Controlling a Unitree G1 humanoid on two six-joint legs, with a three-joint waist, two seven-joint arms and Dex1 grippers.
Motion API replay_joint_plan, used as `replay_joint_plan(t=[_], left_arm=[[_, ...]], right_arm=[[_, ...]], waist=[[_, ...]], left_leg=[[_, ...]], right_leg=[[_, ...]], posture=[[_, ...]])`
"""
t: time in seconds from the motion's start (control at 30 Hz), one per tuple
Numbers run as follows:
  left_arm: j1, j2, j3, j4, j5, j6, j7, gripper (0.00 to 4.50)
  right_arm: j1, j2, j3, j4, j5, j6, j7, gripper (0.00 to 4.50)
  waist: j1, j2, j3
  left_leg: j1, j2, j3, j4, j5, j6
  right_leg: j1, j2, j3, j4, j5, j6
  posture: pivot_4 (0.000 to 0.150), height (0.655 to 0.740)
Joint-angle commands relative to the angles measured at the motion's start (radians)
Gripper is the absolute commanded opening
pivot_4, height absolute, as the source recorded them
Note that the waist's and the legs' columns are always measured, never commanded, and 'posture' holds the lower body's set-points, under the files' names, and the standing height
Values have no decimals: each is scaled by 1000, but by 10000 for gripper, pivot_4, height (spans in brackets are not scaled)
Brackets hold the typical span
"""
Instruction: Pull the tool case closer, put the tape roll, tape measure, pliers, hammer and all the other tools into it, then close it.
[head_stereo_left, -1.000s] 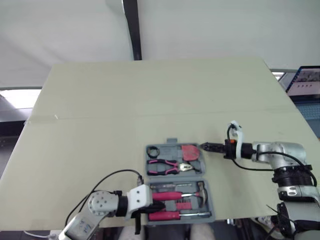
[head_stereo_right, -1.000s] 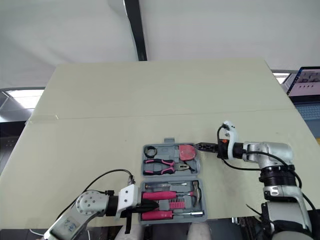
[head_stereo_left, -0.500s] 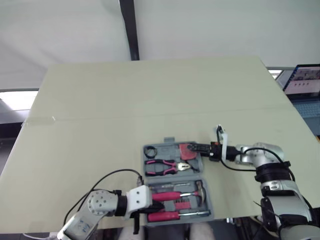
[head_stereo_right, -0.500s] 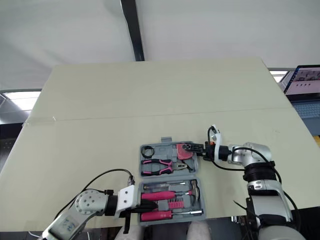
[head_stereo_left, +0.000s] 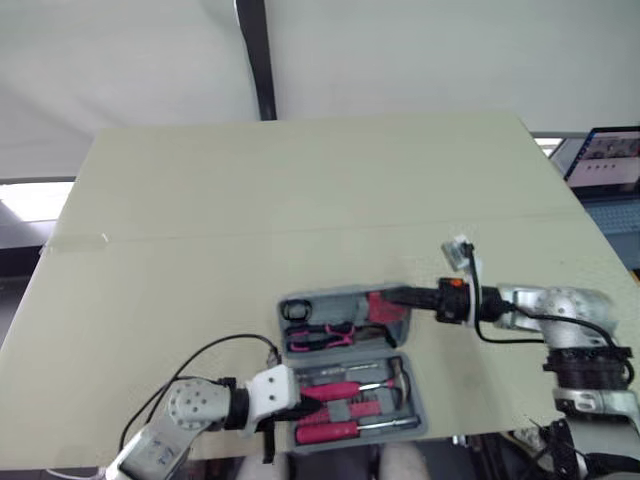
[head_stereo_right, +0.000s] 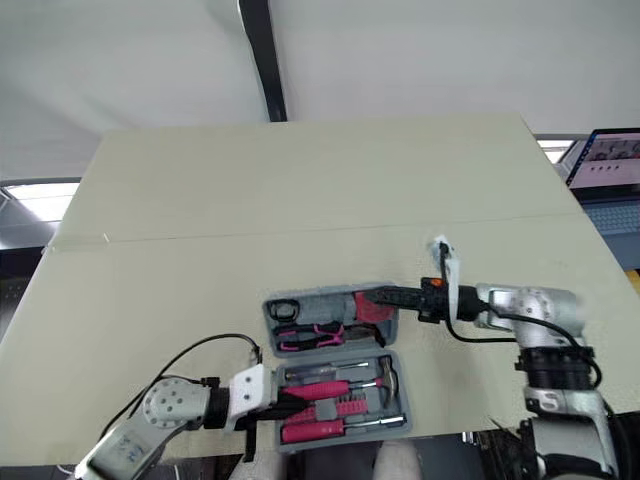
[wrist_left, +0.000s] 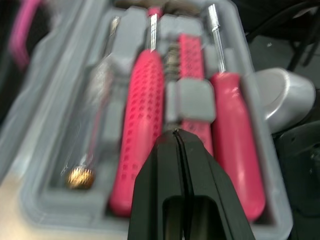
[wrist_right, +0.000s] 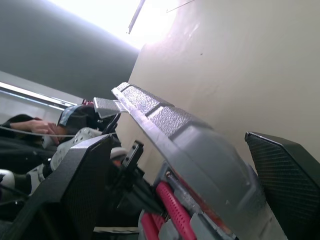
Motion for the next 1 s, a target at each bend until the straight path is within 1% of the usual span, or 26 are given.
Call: replay_joint_plan(t=[0.03,0.1,0.17,0.27,0.3,0.37,0.4,0.47,0.53,0.57,0.67,0.73,0.87,1.0], left_arm=[[53,21,87,-137,-30,95,47,0],[112,34,169,-248,-64,181,75,0],[198,59,289,-384,-137,281,71,0],[378,66,551,-538,-326,454,22,0],[457,67,665,-560,-385,494,-18,0],[558,54,836,-554,-474,514,-76,0],[585,40,900,-527,-500,494,-97,0],[592,9,963,-443,-488,420,-98,0],[560,-27,966,-372,-459,324,-91,0],[531,-36,946,-334,-439,296,-74,0],[445,-64,856,-238,-359,213,-11,0],[403,-81,785,-189,-291,156,30,0],[337,-123,684,-111,-215,67,93,0],[280,-135,614,-37,-178,16,114,0]], right_arm=[[73,-26,-88,-182,136,78,-25,44617],[144,-45,-132,-286,193,116,-58,44617],[211,-64,-180,-369,253,148,-89,44617],[303,-91,-224,-451,313,166,-129,44617],[336,-101,-235,-477,330,165,-139,44617],[382,-119,-254,-510,363,155,-151,44617],[404,-129,-261,-525,370,139,-152,44617],[475,-159,-263,-561,301,38,-127,44617],[541,-183,-239,-576,189,-110,-97,44617],[570,-193,-220,-568,126,-188,-86,44617],[651,-215,-174,-521,-53,-419,-45,44617],[693,-200,-163,-470,-153,-580,-27,44617],[737,-163,-148,-358,-289,-824,-9,44617],[744,-147,-152,-290,-336,-912,-19,44617]], waist=[[2,0,0],[5,0,0],[6,-2,1],[14,-4,2],[16,-5,3],[22,-5,3],[24,-5,3],[39,-4,4],[50,-4,4],[52,-4,4],[51,-5,3],[48,-6,3],[38,-7,3],[30,-7,3]], left_leg=[[0,0,0,0,0,0],[0,0,0,0,0,0],[0,0,1,-1,0,0],[-1,0,2,-2,0,0],[-1,0,2,-1,0,0],[0,1,2,-1,0,0],[0,1,3,-1,0,0],[0,0,2,-1,0,0],[0,0,3,-1,-1,1],[0,0,3,-1,-1,1],[0,0,3,-1,-1,1],[1,0,4,-1,-1,1],[2,0,5,-1,-1,1],[2,0,5,-1,-1,0]], right_leg=[[0,0,0,0,0,0],[0,0,0,0,0,0],[-1,0,1,-1,0,0],[-1,0,2,-2,0,0],[-1,0,2,-2,0,0],[0,0,2,-3,0,0],[0,0,2,-3,0,0],[0,0,2,-4,0,0],[0,0,2,-4,0,0],[0,0,2,-4,0,-1],[0,0,3,-3,0,-1],[0,0,4,-3,0,0],[0,0,4,-3,0,0],[1,0,4,-2,0,0]], posture=[[1500,7400],[1500,7400],[1500,7400],[1500,7400],[1500,7400],[1500,7400],[1500,7400],[1500,7400],[1500,7400],[1500,7400],[1500,7400],[1500,7400],[1500,7400],[1500,7400]])
